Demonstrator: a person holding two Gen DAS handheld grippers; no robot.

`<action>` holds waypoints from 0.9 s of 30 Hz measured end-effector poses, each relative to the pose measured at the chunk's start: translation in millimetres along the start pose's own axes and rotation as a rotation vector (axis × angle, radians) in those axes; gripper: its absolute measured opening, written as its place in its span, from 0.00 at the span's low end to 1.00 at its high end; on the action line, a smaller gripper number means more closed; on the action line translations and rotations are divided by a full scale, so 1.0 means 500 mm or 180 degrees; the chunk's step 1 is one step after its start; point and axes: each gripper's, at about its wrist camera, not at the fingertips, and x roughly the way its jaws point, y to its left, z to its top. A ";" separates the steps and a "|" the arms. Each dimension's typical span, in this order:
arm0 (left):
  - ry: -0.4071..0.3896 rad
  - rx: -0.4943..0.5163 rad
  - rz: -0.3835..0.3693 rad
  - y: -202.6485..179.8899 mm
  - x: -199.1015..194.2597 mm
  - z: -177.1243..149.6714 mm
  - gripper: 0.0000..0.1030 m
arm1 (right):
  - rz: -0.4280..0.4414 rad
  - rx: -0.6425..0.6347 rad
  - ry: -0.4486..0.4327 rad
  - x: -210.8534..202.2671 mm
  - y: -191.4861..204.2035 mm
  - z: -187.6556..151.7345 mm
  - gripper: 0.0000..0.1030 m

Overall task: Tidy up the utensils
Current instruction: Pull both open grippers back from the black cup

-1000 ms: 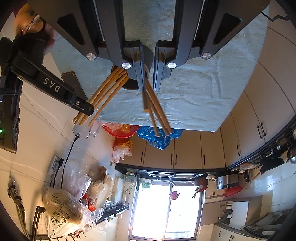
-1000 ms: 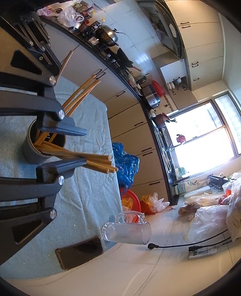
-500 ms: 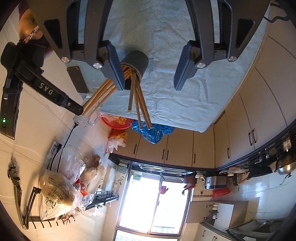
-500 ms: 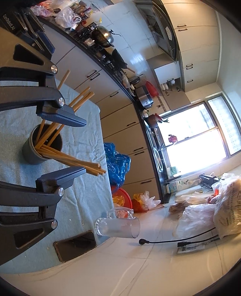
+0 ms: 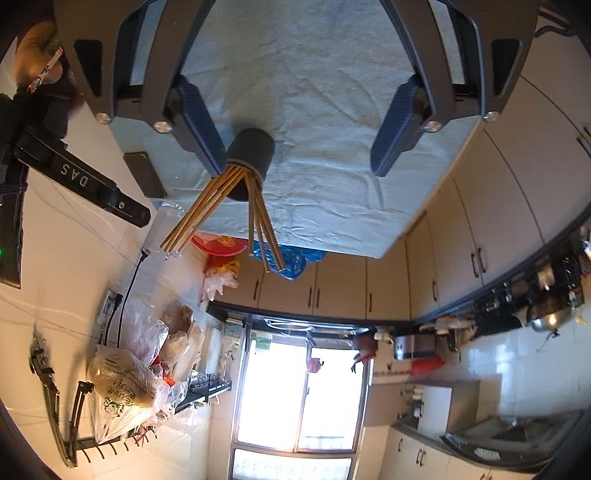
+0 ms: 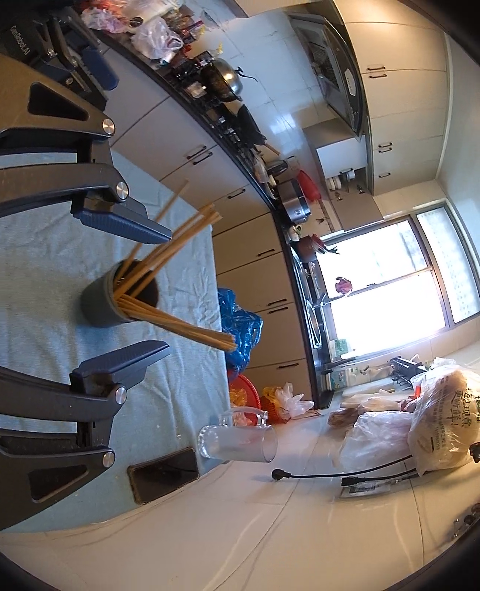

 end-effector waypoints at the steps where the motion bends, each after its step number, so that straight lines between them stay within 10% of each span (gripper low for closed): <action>1: -0.0027 0.0012 0.0026 0.000 -0.010 -0.007 0.82 | -0.0010 -0.0003 0.0003 -0.007 0.001 -0.007 0.60; 27: 0.0051 -0.0106 0.0341 0.028 -0.043 -0.075 0.92 | -0.0210 0.0041 0.0219 -0.055 0.002 -0.135 0.69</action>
